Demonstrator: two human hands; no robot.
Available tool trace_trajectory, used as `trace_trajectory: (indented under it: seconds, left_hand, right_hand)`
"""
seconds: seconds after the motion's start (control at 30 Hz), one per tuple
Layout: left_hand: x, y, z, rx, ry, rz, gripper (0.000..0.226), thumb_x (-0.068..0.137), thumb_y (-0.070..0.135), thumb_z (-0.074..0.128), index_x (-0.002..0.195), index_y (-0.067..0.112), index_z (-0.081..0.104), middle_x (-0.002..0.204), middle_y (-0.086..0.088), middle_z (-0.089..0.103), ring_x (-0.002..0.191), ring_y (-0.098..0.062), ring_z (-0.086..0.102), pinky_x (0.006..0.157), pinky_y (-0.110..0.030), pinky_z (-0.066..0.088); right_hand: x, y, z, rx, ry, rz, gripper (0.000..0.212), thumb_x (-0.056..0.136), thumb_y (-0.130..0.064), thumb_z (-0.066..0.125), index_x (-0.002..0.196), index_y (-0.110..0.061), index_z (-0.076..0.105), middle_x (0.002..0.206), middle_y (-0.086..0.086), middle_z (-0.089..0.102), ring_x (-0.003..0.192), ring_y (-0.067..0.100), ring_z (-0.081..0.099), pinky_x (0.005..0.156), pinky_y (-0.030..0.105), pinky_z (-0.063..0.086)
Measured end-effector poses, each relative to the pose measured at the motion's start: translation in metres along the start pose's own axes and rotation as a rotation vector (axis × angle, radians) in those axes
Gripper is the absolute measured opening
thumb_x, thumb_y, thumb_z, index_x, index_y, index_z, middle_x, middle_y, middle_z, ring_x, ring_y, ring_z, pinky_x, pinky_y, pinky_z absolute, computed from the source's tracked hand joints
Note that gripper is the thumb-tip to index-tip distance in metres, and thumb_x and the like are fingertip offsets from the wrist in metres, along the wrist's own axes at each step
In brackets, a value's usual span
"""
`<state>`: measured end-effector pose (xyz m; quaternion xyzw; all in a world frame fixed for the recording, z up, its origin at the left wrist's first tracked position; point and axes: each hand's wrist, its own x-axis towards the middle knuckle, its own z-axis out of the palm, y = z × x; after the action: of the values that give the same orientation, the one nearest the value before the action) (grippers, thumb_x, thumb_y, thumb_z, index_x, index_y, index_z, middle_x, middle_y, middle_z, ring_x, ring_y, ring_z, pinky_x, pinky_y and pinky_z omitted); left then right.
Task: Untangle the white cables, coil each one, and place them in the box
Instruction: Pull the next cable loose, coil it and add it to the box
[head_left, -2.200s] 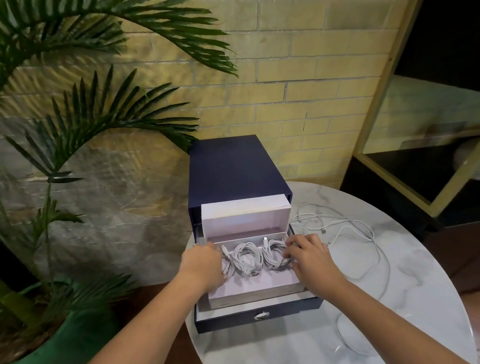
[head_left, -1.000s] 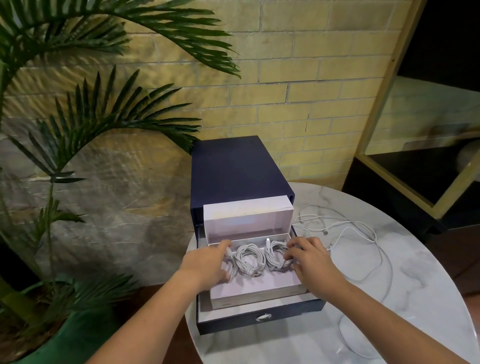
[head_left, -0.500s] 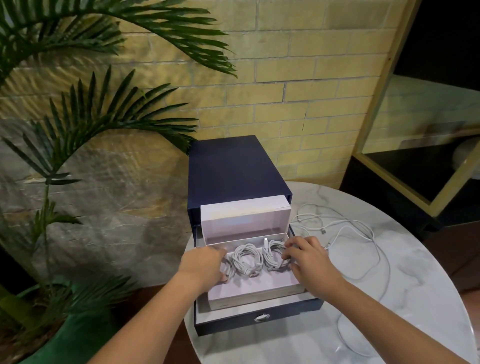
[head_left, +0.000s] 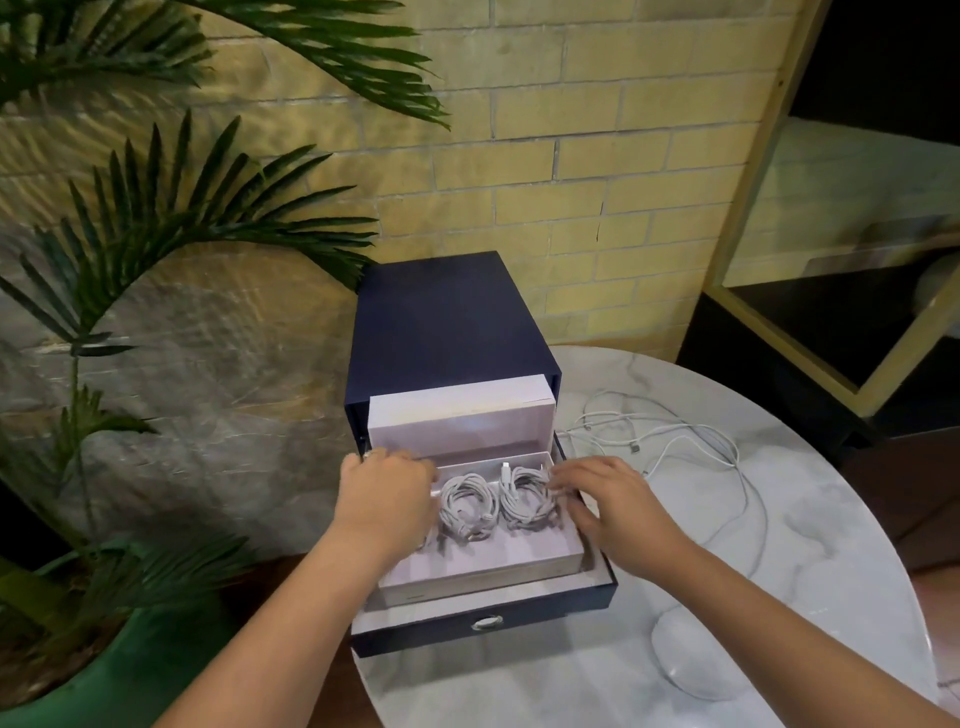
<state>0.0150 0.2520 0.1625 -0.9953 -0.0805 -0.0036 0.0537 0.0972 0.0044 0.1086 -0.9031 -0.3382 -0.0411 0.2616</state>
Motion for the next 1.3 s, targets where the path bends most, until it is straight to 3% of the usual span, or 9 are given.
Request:
trace_trajectory:
  seconds: [0.33, 0.47, 0.6, 0.7, 0.8, 0.93, 1.03, 1.13, 1.3]
  left_hand:
    - [0.031, 0.142, -0.022, -0.495, 0.021, 0.221, 0.023, 0.091, 0.036, 0.055, 0.111, 0.030, 0.065, 0.100, 0.012, 0.066, 0.091, -0.012, 0.061, 0.083, -0.028, 0.048]
    - [0.043, 0.200, -0.004, -0.602, -0.074, 0.226, 0.021, 0.090, 0.032, 0.055, 0.108, 0.028, 0.066, 0.100, 0.009, 0.065, 0.091, -0.014, 0.061, 0.083, -0.031, 0.048]
    - [0.050, 0.249, 0.022, -0.611, -0.177, 0.219, 0.025, 0.091, 0.032, 0.054, 0.112, 0.026, 0.065, 0.102, 0.008, 0.064, 0.093, -0.013, 0.059, 0.084, -0.029, 0.047]
    - [0.053, 0.273, 0.039, -0.646, -0.259, 0.168, 0.027, 0.092, 0.031, 0.053, 0.116, 0.026, 0.063, 0.105, 0.007, 0.062, 0.099, -0.012, 0.058, 0.087, -0.027, 0.047]
    - [0.053, 0.288, 0.048, -0.648, -0.314, 0.128, 0.034, 0.091, 0.030, 0.056, 0.125, 0.026, 0.058, 0.113, 0.006, 0.060, 0.104, -0.013, 0.056, 0.092, -0.027, 0.044]
    - [0.057, 0.299, 0.058, -0.577, -0.380, 0.114, 0.054, 0.087, 0.036, 0.061, 0.138, 0.030, 0.043, 0.134, 0.007, 0.049, 0.124, -0.017, 0.043, 0.104, -0.031, 0.037]
    - [0.061, 0.305, 0.064, -0.546, -0.363, 0.131, 0.032, 0.091, 0.039, 0.056, 0.122, 0.032, 0.057, 0.130, 0.008, 0.053, 0.121, -0.016, 0.047, 0.102, -0.031, 0.037]
    - [0.064, 0.309, 0.060, -0.627, -0.310, 0.094, 0.022, 0.098, 0.031, 0.043, 0.094, 0.024, 0.063, 0.107, 0.005, 0.063, 0.102, -0.016, 0.057, 0.091, -0.033, 0.044]
    - [0.068, 0.302, 0.035, -0.856, -0.162, -0.035, 0.033, 0.102, 0.038, 0.036, 0.081, 0.021, 0.055, 0.080, 0.006, 0.064, 0.076, -0.011, 0.061, 0.068, -0.020, 0.046]
  right_hand:
    - [-0.020, 0.110, -0.065, 0.077, -0.029, 0.092, 0.015, 0.091, -0.017, 0.061, 0.101, -0.024, 0.069, 0.103, -0.014, 0.065, 0.101, 0.011, 0.053, 0.085, 0.017, 0.034]
    - [-0.036, 0.169, -0.062, -0.051, -0.257, 0.218, 0.026, 0.093, -0.021, 0.056, 0.118, -0.023, 0.063, 0.123, -0.007, 0.061, 0.115, 0.016, 0.052, 0.094, 0.025, 0.041]
    - [-0.052, 0.216, -0.048, -0.218, -0.549, 0.256, 0.046, 0.094, -0.020, 0.050, 0.139, -0.027, 0.043, 0.145, -0.007, 0.043, 0.132, 0.022, 0.036, 0.104, 0.036, 0.038]
    - [-0.061, 0.238, -0.044, -0.349, -0.632, 0.164, 0.048, 0.094, -0.016, 0.048, 0.140, -0.028, 0.042, 0.140, -0.005, 0.046, 0.130, 0.023, 0.036, 0.101, 0.035, 0.036]
    - [-0.064, 0.249, -0.048, -0.317, -0.555, 0.072, 0.035, 0.093, -0.010, 0.045, 0.121, -0.026, 0.060, 0.121, -0.005, 0.059, 0.114, 0.020, 0.050, 0.087, 0.030, 0.039]
    - [-0.059, 0.243, -0.079, 0.010, -0.400, 0.044, 0.025, 0.094, -0.010, 0.048, 0.107, -0.019, 0.067, 0.104, -0.005, 0.067, 0.093, 0.013, 0.061, 0.081, 0.030, 0.049]
    - [-0.050, 0.237, -0.109, 0.190, -0.232, 0.001, 0.022, 0.094, -0.008, 0.050, 0.104, -0.014, 0.069, 0.088, -0.008, 0.064, 0.072, 0.000, 0.056, 0.069, 0.018, 0.049]
    - [-0.037, 0.234, -0.136, 0.170, -0.139, -0.088, 0.020, 0.095, -0.010, 0.052, 0.105, -0.015, 0.068, 0.091, -0.007, 0.066, 0.078, 0.001, 0.057, 0.071, 0.011, 0.043]
    - [-0.021, 0.234, -0.178, 0.113, 0.032, -0.092, 0.021, 0.096, -0.009, 0.052, 0.111, -0.012, 0.066, 0.106, -0.001, 0.066, 0.099, 0.012, 0.058, 0.087, 0.024, 0.046]
